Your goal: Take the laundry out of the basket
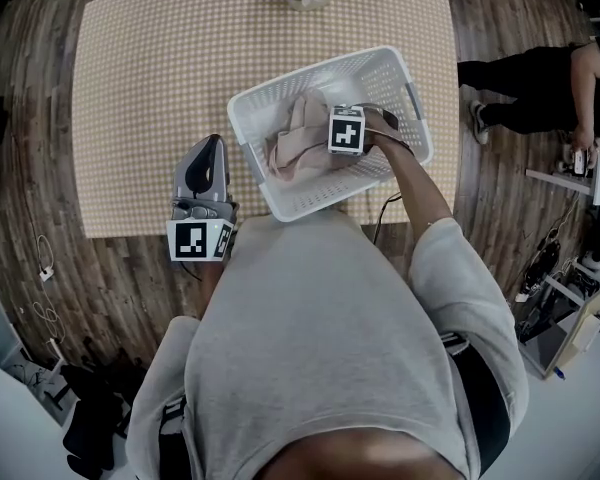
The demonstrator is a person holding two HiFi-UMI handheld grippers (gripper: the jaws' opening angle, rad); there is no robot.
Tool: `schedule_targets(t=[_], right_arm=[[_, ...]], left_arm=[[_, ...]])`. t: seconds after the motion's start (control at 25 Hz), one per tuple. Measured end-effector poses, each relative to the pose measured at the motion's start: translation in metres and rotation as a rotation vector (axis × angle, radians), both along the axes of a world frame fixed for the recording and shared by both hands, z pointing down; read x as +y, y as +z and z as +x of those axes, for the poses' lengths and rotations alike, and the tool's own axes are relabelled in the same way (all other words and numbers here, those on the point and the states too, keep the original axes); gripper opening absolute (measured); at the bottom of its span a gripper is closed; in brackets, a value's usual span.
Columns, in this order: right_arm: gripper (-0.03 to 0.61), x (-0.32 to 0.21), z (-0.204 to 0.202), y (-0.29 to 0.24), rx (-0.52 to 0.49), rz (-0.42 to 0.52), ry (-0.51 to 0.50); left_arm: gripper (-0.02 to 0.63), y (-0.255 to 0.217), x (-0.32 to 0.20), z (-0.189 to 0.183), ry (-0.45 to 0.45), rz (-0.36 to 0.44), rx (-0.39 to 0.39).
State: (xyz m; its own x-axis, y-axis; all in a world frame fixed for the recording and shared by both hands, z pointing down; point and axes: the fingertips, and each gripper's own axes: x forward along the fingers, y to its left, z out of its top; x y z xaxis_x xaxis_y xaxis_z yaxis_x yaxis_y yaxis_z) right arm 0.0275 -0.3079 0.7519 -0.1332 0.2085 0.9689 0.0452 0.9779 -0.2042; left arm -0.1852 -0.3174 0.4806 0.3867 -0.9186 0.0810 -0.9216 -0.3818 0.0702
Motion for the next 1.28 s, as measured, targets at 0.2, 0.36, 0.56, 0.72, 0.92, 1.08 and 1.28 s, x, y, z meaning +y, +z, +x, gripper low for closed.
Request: schedule_targets(t=[0.2,0.36,0.56,0.72,0.92,1.08,1.28], right_arm=[[0.13,-0.024,-0.014,-0.028,-0.058,0.181,0.007],[0.129,-0.049,-0.02,-0.071,-0.112,0.344,0.026],[0.13,-0.06,-0.011,-0.124,-0.171,0.527,0.109],[0.13,-0.063,0.0,-0.157,-0.165,0.646,0.127],[0.132,-0.046,0.006,-0.167,-0.188,0.667,0.162],[0.132,-0.034,0.007,-0.164,-0.21,0.66,0.194],[0.132,-0.032,0.002,-0.184,-0.453,0.592,0.459]], left_arm=[[0.011,-0.005,0.001,0.007,0.019,0.014,0.002],[0.011,-0.014,0.007,0.013,0.031,0.034,-0.001],[0.011,-0.024,0.019,0.016,0.045,0.067,0.001],[0.011,-0.035,0.026,0.026,0.066,0.102,-0.002],[0.011,-0.049,0.037,0.039,0.094,0.144,-0.006],[0.011,-0.055,0.044,0.047,0.108,0.166,-0.01],[0.011,-0.06,0.055,0.053,0.105,0.173,-0.015]])
